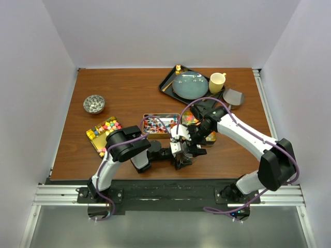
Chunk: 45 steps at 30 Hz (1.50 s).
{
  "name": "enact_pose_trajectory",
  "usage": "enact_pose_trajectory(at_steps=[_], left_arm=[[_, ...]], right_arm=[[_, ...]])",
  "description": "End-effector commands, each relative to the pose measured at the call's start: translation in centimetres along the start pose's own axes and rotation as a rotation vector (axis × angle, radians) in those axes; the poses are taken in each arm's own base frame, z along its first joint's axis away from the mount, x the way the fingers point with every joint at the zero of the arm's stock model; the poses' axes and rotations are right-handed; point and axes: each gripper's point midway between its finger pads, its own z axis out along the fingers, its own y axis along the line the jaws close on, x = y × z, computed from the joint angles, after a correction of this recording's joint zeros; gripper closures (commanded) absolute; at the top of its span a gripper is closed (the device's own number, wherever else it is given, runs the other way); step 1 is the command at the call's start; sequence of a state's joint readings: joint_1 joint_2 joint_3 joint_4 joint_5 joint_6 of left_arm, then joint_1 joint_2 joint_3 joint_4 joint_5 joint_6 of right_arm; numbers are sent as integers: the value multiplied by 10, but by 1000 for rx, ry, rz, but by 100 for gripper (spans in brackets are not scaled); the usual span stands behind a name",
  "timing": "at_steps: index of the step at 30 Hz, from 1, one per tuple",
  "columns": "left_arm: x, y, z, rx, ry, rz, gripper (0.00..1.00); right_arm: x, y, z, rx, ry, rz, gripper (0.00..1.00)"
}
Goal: Pack the candies
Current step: Screw the bottle lid onto the packing bottle.
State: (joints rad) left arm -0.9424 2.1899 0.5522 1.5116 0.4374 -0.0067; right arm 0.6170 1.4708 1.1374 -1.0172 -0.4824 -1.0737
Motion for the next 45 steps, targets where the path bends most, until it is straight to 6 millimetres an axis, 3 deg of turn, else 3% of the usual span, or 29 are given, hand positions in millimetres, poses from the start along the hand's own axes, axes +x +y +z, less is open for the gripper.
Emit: enact_pose_trajectory(at_steps=[1, 7, 12, 14, 26, 27, 28, 29, 30, 33, 35, 36, 38, 39, 40, 41, 42, 43, 45], left_arm=[[49, 18, -22, -122, 124, -103, 100], [48, 19, -22, -124, 123, -101, 100], [47, 20, -22, -127, 121, -100, 100], [47, 20, -22, -127, 121, -100, 100], [39, 18, -21, -113, 122, -94, 99], [30, 18, -20, -106, 109, -94, 62], [28, 17, -20, -106, 113, -103, 40], [26, 17, -25, -124, 118, -110, 5], [8, 18, -28, -133, 84, -101, 0], [-16, 9, -48, -118, 57, -77, 0], [-20, 6, -62, -110, 71, -112, 0], [-33, 1, -69, -91, 54, -133, 0], [-25, -7, -81, -65, 116, -176, 0], [-45, -9, -85, -55, 76, -150, 0], [-45, -14, -90, -43, 96, -160, 0], [-53, -17, -94, -32, 88, -149, 0], [-83, -16, -97, -36, 24, -91, 0], [-82, -17, -103, -41, 60, -94, 0], [-123, -11, -109, -63, -7, 29, 0]], right_arm=[[43, 52, 3, -142, 170, 169, 17], [50, 41, 13, -31, 194, 331, 20], [49, 44, 17, 4, 196, 498, 25], [49, 32, 16, 66, 201, 522, 25], [49, 23, 20, 98, 210, 584, 26], [50, 21, 19, 107, 215, 581, 26], [49, 20, 17, 116, 213, 571, 25], [50, 18, 17, 123, 217, 564, 25], [50, 17, 16, 129, 219, 559, 25], [50, 13, 13, 146, 221, 543, 25], [48, 9, 12, 162, 218, 538, 25], [48, 6, 11, 169, 214, 534, 25], [44, 2, 10, 178, 203, 527, 25], [41, 2, 8, 174, 194, 520, 21], [37, 2, 3, 174, 185, 515, 18], [24, -7, -10, 210, 146, 497, 16], [18, -10, -20, 230, 122, 496, 11], [9, -15, -31, 253, 82, 499, 9], [-12, -33, -69, 347, -46, 547, 2]])
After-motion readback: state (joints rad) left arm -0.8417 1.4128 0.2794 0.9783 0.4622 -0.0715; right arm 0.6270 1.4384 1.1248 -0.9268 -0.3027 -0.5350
